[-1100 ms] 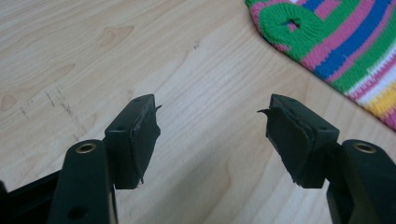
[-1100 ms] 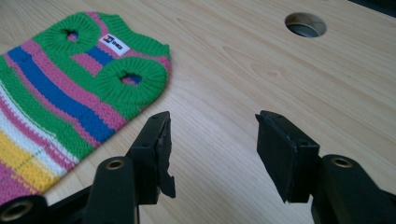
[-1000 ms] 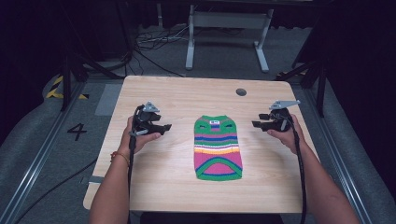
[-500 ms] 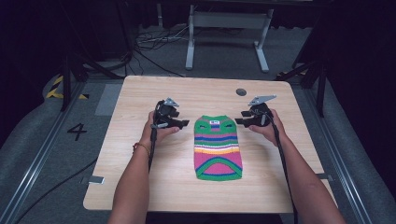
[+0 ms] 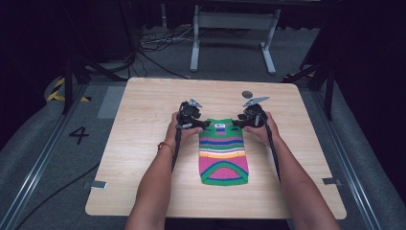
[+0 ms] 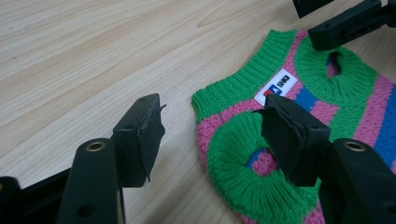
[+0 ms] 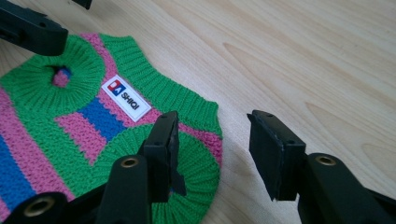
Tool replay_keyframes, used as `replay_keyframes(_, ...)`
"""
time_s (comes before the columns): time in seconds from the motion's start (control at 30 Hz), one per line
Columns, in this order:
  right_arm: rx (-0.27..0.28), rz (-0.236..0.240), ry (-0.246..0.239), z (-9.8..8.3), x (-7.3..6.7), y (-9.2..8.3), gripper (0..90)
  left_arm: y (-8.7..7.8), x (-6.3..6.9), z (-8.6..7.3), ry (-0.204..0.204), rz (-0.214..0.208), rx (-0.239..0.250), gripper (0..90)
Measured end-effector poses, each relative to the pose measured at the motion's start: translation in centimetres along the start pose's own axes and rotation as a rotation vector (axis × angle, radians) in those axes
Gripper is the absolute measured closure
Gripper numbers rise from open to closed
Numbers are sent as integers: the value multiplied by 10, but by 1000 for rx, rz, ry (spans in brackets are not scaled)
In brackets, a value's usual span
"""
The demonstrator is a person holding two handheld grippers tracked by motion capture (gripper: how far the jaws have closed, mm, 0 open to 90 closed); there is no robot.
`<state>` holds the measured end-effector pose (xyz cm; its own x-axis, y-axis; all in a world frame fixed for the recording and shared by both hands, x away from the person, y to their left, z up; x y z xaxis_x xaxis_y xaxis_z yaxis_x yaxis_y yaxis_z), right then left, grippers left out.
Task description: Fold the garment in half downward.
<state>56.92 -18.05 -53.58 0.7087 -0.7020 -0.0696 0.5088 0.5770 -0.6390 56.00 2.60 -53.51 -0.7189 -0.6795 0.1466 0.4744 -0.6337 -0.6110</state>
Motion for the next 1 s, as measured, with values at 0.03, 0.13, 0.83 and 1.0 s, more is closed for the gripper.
replay_keyframes(0.03,0,-5,-1,0,0,2,535,0,0,0,0,0,0,407)
replay_keyframes(0.13,-2,-10,3,-1,1,5,534,4,0,-1,-12,3,-13,428)
replay_keyframes(0.83,-28,36,21,-5,-6,8,822,15,9,-5,30,-17,-52,800)
replay_keyframes(1.0,-15,22,13,-5,-7,5,843,15,13,-1,67,15,-43,808)
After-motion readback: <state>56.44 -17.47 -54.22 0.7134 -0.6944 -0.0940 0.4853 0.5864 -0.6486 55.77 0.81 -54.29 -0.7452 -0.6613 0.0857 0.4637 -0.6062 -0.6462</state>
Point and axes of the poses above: each handheld gripper's, and its own axes: y roughly forward along the jaws, z roughly out of its top, x roughly to its right, the point moved 6 cm from there along y, roughly forward along the jaws, and after that the axes turned 7 degrees about x, right-handed, at the moved point
